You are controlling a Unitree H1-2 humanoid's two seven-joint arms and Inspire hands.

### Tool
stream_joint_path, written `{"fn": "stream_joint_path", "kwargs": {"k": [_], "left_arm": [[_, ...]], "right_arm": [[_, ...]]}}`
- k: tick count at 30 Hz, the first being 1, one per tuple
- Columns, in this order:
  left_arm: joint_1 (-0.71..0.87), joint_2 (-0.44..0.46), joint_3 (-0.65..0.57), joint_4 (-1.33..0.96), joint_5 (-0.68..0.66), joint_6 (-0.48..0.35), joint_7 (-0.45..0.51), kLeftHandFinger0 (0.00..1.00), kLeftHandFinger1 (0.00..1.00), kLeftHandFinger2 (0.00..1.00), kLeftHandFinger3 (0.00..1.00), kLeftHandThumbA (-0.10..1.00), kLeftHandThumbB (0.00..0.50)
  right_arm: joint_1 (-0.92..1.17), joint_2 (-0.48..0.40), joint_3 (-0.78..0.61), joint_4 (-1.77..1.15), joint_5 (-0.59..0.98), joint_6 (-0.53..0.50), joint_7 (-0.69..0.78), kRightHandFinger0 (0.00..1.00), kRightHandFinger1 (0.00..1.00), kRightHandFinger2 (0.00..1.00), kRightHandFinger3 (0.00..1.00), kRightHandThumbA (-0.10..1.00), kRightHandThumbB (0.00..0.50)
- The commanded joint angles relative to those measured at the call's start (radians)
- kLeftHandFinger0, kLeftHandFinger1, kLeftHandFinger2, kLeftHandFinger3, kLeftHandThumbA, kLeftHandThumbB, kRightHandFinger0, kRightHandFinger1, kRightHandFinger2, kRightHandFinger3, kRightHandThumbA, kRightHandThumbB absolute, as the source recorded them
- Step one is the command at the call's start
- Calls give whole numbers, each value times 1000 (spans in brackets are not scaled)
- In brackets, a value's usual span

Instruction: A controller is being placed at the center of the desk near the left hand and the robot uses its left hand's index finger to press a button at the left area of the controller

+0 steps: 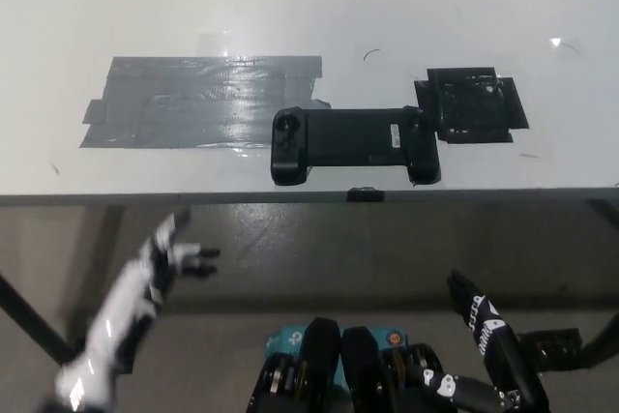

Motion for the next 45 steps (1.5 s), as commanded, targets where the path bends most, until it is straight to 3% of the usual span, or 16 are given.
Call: {"fn": "stream_joint_path", "kwargs": {"k": [1, 3, 6, 8, 11, 14, 19, 23, 26, 35, 37, 40, 42, 45], "left_arm": [[-183, 112, -13, -34, -303, 350, -254, 77, 62, 92, 1000, 1000, 382], [-258, 135, -18, 4, -387, 438, -319, 120, 171, 252, 1000, 1000, 402], [-369, 153, -18, 106, -497, 564, -431, 58, 185, 333, 1000, 1000, 388], [-439, 165, -48, 181, -519, 602, -471, 1, 88, 267, 1000, 1000, 394], [-532, 185, -131, 290, -533, 602, -501, 0, 0, 213, 1000, 1000, 385], [-592, 190, -200, 372, -552, 602, -533, 0, 1, 265, 1000, 1000, 385], [-666, 160, -257, 437, -399, 602, -524, 0, 0, 285, 1000, 1000, 402], [-721, 163, -325, 517, -363, 602, -573, 0, 82, 414, 1000, 1000, 421], [-761, 166, -357, 562, -319, 602, -614, 0, 80, 403, 1000, 1000, 425], [-791, 163, -350, 614, -303, 602, -662, 9, 137, 443, 1000, 1000, 430], [-781, 165, -355, 598, -293, 602, -658, 48, 193, 469, 1000, 1000, 437], [-779, 164, -346, 590, -295, 602, -669, 77, 190, 455, 1000, 1000, 421], [-788, 176, -345, 580, -270, 602, -677, 31, 181, 421, 1000, 1000, 442], [-806, 186, -343, 587, -274, 602, -694, 4, 129, 355, 1000, 1000, 429]], "right_arm": [[1, 0, 0, -38, 22, -37, 14, 1000, 1000, 1000, 1000, 915, 215], [0, -1, -3, -42, 23, -35, 15, 1000, 1000, 1000, 1000, 914, 212], [-8, -4, -2, -40, 18, -35, 16, 1000, 1000, 1000, 1000, 908, 200], [-10, -6, -4, -42, 15, -34, 15, 1000, 1000, 1000, 1000, 911, 212], [-11, -8, -4, -46, 14, -26, 15, 1000, 1000, 1000, 1000, 910, 202], [-16, -6, -3, -42, 8, -27, 13, 1000, 1000, 1000, 1000, 915, 207], [-25, -5, 0, -42, 1, -27, 12, 1000, 1000, 1000, 1000, 945, 220], [-25, -6, 2, -46, -3, -18, 13, 1000, 1000, 1000, 1000, 960, 237], [-31, -7, 1, -53, 1, -2, 15, 1000, 1000, 1000, 1000, 952, 241], [-38, -13, 1, -62, 4, 13, 21, 1000, 1000, 1000, 1000, 937, 242], [-25, -17, 3, -73, 1, 20, 23, 1000, 1000, 1000, 1000, 940, 249], [-21, -24, 0, -86, 5, 32, 28, 1000, 1000, 1000, 1000, 937, 242], [-32, -26, 1, -78, 3, 31, 29, 1000, 1000, 1000, 1000, 941, 249], [-37, -29, 5, -82, -1, 41, 33, 1000, 1000, 1000, 1000, 955, 261]]}}
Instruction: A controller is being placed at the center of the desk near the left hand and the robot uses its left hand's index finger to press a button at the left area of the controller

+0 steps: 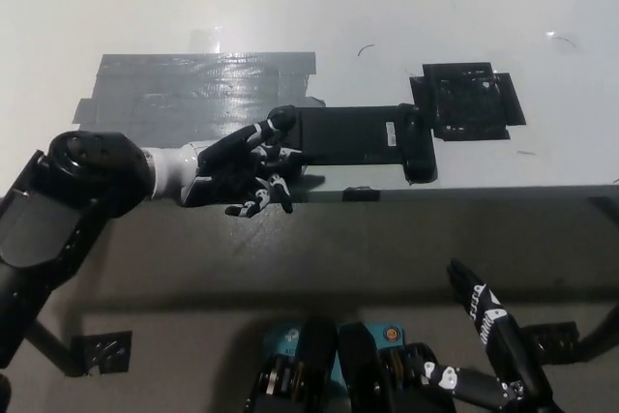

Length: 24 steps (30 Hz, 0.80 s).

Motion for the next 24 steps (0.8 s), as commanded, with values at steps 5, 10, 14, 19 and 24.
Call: {"fn": "stream_joint_path", "kwargs": {"k": [5, 10, 14, 19, 24], "left_arm": [[-93, 49, 24, 5, 43, 17, -84, 0, 3, 220, 1000, 1000, 436], [-135, 73, 9, 50, 25, 17, -113, 0, 0, 193, 1000, 1000, 467], [-161, 87, -24, 91, 9, 17, -150, 0, 0, 260, 1000, 1000, 491], [-196, 101, -91, 116, 11, 17, -162, 0, 0, 0, 1000, 1000, 476], [-212, 99, -130, 131, 24, 17, -176, 0, 0, 175, 1000, 1000, 454]], "right_arm": [[-20, -10, 6, -26, 12, 8, 21, 1000, 1000, 1000, 1000, 936, 257], [-52, -9, 8, -9, 13, 11, 27, 1000, 1000, 1000, 1000, 923, 255], [-44, -8, 14, -5, 21, 11, 37, 1000, 1000, 1000, 1000, 907, 251], [-49, -9, 17, -10, 20, 26, 42, 1000, 1000, 1000, 1000, 895, 258], [-54, -9, 20, -4, 21, 28, 47, 1000, 1000, 1000, 1000, 883, 267]]}}
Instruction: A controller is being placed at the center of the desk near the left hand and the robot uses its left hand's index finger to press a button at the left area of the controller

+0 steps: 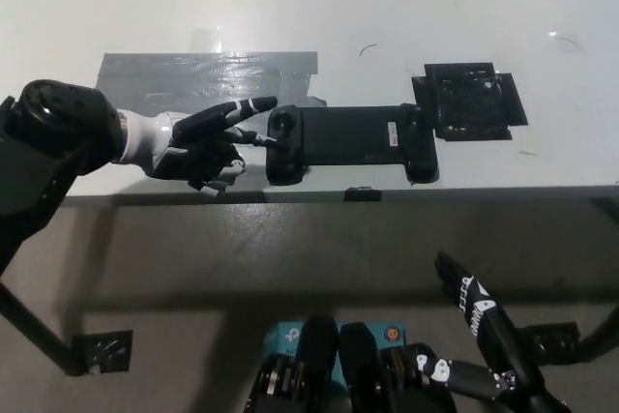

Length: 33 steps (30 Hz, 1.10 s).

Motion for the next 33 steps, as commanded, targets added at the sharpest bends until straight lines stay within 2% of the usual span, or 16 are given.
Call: {"fn": "stream_joint_path", "kwargs": {"k": [1, 5, 7, 12, 16, 23, 24, 27, 33], "left_arm": [[-63, 33, -15, -1, 7, 15, -32, 0, 0, 225, 1000, 1000, 455], [-63, 17, -12, 14, 14, 15, -9, 0, 0, 220, 1000, 1000, 438], [-66, 11, -8, 17, 27, 15, -8, 0, 0, 183, 1000, 1000, 419], [-59, -7, 2, 23, 20, 15, 7, 0, 0, 89, 1000, 1000, 431], [-52, -10, 6, 9, 46, 15, 18, 0, 0, 13, 1000, 1000, 430], [-84, -16, 35, 65, 64, 15, 49, 0, 0, 2, 1000, 1000, 459], [-91, -17, 38, 77, 54, 15, 39, 0, 0, 17, 1000, 1000, 446], [-99, -24, 45, 103, 64, 15, 33, 0, 0, 47, 1000, 1000, 459], [-101, -30, 77, 113, 87, 15, 57, 0, 0, 94, 1000, 1000, 454]], "right_arm": [[-16, -1, 6, -18, 17, 9, 20, 1000, 1000, 1000, 1000, 883, 266], [-21, -4, 3, -17, 12, 6, 19, 1000, 1000, 1000, 1000, 890, 271], [-29, -5, 3, -17, 9, 10, 19, 1000, 1000, 1000, 1000, 893, 275], [-20, -10, 1, -27, 20, 12, 25, 1000, 1000, 1000, 1000, 890, 265], [-15, -6, 2, -30, 21, 15, 25, 1000, 1000, 1000, 1000, 886, 279], [-32, -8, 3, -19, 11, 10, 26, 1000, 1000, 1000, 1000, 890, 266], [-32, -6, 2, -21, 16, 12, 28, 1000, 1000, 1000, 1000, 887, 265], [-26, -8, 1, -24, 16, 14, 28, 1000, 1000, 1000, 1000, 881, 267], [-34, -10, -2, -20, 23, 17, 33, 1000, 1000, 1000, 1000, 878, 268]]}}
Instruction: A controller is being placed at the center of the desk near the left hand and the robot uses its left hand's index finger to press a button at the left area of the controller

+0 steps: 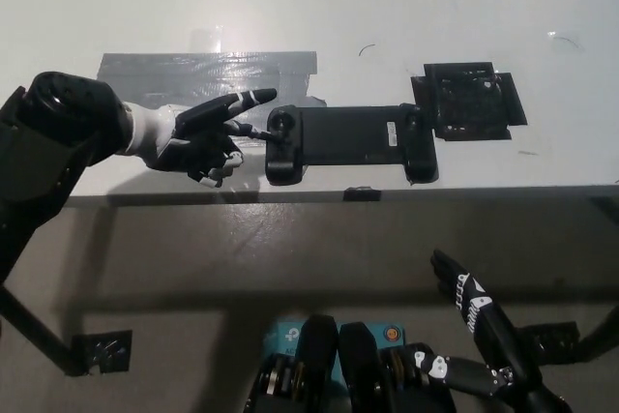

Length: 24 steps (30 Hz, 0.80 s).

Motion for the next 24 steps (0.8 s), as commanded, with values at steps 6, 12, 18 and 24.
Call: {"fn": "stream_joint_path", "kwargs": {"k": [6, 12, 18, 24], "left_arm": [[-53, 18, 67, 6, 52, 15, 27, 0, 0, 223, 1000, 1000, 463], [-26, 19, 71, -48, 102, 15, 28, 0, 0, 209, 1000, 1000, 447], [-16, 4, 73, -56, 121, 15, 14, 0, 0, 201, 1000, 1000, 430], [-5, -7, 74, -63, 137, 15, 1, 0, 0, 175, 1000, 1000, 425]], "right_arm": [[-24, -8, 0, -13, 21, -5, 22, 1000, 1000, 1000, 1000, 874, 268], [-24, -10, 1, -17, 10, -4, 19, 1000, 1000, 1000, 1000, 892, 279], [-24, -8, -3, -19, 22, -2, 20, 1000, 1000, 1000, 1000, 873, 274], [-21, -11, -3, -32, 9, 5, 15, 1000, 1000, 1000, 1000, 894, 299]]}}
